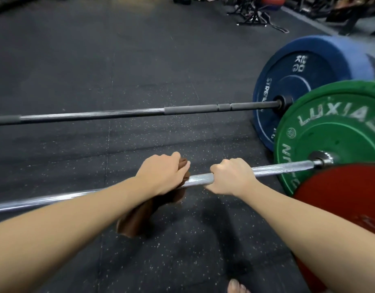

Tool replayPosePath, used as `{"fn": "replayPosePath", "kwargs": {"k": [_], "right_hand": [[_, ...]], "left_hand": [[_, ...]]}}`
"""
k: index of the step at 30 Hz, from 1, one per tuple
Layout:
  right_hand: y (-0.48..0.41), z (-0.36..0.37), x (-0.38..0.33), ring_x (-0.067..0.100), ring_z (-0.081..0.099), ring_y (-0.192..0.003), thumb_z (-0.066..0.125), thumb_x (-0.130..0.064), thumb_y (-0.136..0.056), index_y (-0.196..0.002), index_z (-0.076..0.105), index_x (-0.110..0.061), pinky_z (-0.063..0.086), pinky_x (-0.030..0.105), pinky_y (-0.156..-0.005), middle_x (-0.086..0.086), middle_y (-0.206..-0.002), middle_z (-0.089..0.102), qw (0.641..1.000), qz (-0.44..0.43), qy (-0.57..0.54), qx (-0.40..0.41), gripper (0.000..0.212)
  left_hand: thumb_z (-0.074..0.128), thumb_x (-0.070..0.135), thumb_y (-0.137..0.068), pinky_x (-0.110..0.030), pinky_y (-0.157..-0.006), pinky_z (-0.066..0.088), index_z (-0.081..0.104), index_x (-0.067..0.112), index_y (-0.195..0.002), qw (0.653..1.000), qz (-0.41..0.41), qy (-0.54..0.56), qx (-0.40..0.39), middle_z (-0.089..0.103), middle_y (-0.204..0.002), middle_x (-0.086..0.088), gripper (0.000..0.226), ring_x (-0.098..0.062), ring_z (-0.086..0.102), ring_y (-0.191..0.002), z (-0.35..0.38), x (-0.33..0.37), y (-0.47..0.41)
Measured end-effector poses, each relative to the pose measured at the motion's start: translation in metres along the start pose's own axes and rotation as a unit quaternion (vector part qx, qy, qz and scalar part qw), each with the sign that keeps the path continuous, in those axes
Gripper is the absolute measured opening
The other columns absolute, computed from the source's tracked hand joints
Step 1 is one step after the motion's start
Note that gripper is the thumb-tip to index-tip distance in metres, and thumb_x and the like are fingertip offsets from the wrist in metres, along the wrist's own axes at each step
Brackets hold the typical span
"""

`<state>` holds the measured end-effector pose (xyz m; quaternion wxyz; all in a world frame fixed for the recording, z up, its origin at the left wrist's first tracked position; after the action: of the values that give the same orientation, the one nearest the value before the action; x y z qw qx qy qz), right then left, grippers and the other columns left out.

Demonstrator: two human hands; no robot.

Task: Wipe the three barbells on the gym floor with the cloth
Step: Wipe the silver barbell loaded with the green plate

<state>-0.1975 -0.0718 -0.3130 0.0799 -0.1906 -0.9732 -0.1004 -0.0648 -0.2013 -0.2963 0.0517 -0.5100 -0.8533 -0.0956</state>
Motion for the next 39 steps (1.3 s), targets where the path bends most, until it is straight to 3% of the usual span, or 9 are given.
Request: {"fn": "replayPosePath", "kwargs": {"k": [5,12,14,16,18,22,27,35,39], "right_hand": [[-0.002,0.001,-0.001,0.027,0.067,-0.079,0.043,-0.074,-0.089,-0.081,0.061,-0.023,0.040,0.032,-0.067,-0.002,-0.085,0.069,1.000,0.003,-0.020,0.016,0.054],[0.000,0.001,-0.001,0.026,0.068,-0.094,0.056,-0.076,-0.079,-0.083,0.049,-0.028,0.044,0.034,-0.072,-0.003,-0.096,0.067,0.994,0.046,-0.082,-0.064,0.048],[0.000,-0.002,0.002,0.022,0.062,-0.110,0.065,-0.088,-0.062,-0.117,0.050,-0.030,0.050,0.039,-0.086,-0.004,-0.117,0.061,0.981,0.025,-0.154,-0.119,0.081],[0.000,-0.010,-0.002,0.018,0.046,-0.134,0.075,-0.088,-0.047,-0.153,0.022,-0.036,0.044,0.043,-0.108,-0.005,-0.142,0.045,0.954,-0.008,-0.263,-0.144,0.129],[-0.003,-0.018,-0.013,0.013,0.032,-0.145,0.085,-0.078,-0.046,-0.158,0.003,-0.042,0.034,0.040,-0.119,-0.007,-0.157,0.032,0.916,-0.024,-0.373,-0.142,0.144],[-0.014,-0.016,-0.023,0.005,0.045,-0.135,0.090,-0.065,-0.058,-0.154,0.021,-0.046,0.039,0.037,-0.116,-0.022,-0.146,0.048,0.880,-0.037,-0.455,-0.129,0.120],[-0.022,-0.010,-0.027,0.007,0.058,-0.121,0.074,-0.091,-0.051,-0.131,0.046,-0.052,0.048,0.041,-0.105,-0.022,-0.126,0.063,0.885,-0.015,-0.450,-0.115,0.094],[-0.013,-0.021,-0.020,0.003,0.064,-0.089,0.076,-0.060,-0.077,-0.094,0.062,-0.048,0.057,0.035,-0.086,-0.018,-0.095,0.069,0.893,0.004,-0.445,-0.070,0.024],[-0.012,-0.026,-0.014,0.006,0.065,-0.089,0.074,-0.051,-0.082,-0.101,0.066,-0.042,0.057,0.035,-0.084,-0.014,-0.094,0.072,0.898,0.007,-0.436,-0.060,0.022]], "left_hand": [[0.030,0.054,-0.107,-0.039,-0.074,0.035,0.040,0.017,-0.098,0.999,0.032,0.038,-0.006,0.070,-0.111,-0.016,0.039,-0.040,0.063,-0.100,0.002,0.041,-0.017],[0.026,0.058,-0.106,-0.041,-0.076,0.038,0.044,0.017,-0.107,0.994,-0.008,0.113,0.000,0.071,-0.107,-0.013,0.045,-0.039,0.062,-0.098,0.009,0.020,0.001],[0.026,0.060,-0.105,-0.042,-0.078,0.042,0.045,0.019,-0.109,0.993,-0.010,0.117,0.000,0.070,-0.110,-0.013,0.045,-0.039,0.062,-0.100,0.011,0.020,0.001],[0.026,0.063,-0.104,-0.044,-0.080,0.046,0.047,0.020,-0.115,0.992,-0.013,0.124,0.002,0.070,-0.112,-0.011,0.049,-0.038,0.063,-0.102,0.011,0.018,0.000],[0.024,0.065,-0.103,-0.045,-0.083,0.049,0.049,0.020,-0.124,0.990,-0.018,0.137,-0.004,0.070,-0.114,-0.011,0.056,-0.037,0.064,-0.103,0.012,0.016,-0.001],[0.025,0.072,-0.097,-0.044,-0.079,0.049,0.043,0.022,-0.112,0.966,-0.032,0.258,0.011,0.070,-0.098,-0.004,0.055,-0.030,0.065,-0.090,0.009,0.010,0.001],[0.024,0.068,-0.095,-0.042,-0.072,0.035,0.043,0.025,-0.107,0.931,-0.075,0.353,0.055,0.064,-0.094,0.002,0.048,-0.012,0.056,-0.080,0.007,0.002,-0.001],[0.014,0.065,-0.093,-0.057,-0.084,0.054,0.051,0.017,-0.118,0.922,-0.069,0.367,0.099,0.065,-0.100,-0.013,0.065,-0.041,0.062,-0.090,0.005,-0.003,-0.003],[0.016,0.053,-0.106,-0.055,-0.094,0.047,0.053,0.017,-0.125,0.932,-0.100,0.342,0.072,0.062,-0.102,-0.008,0.055,-0.040,0.057,-0.099,0.008,-0.002,0.000]]}}
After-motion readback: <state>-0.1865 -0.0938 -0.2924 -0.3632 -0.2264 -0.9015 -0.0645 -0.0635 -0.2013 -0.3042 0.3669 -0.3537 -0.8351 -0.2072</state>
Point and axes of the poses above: each hand's wrist, its own y-axis away from the middle knuckle, its own z-axis out of the palm, x = y × z, the point moved 4 cm from there along -y, towards the middle knuckle
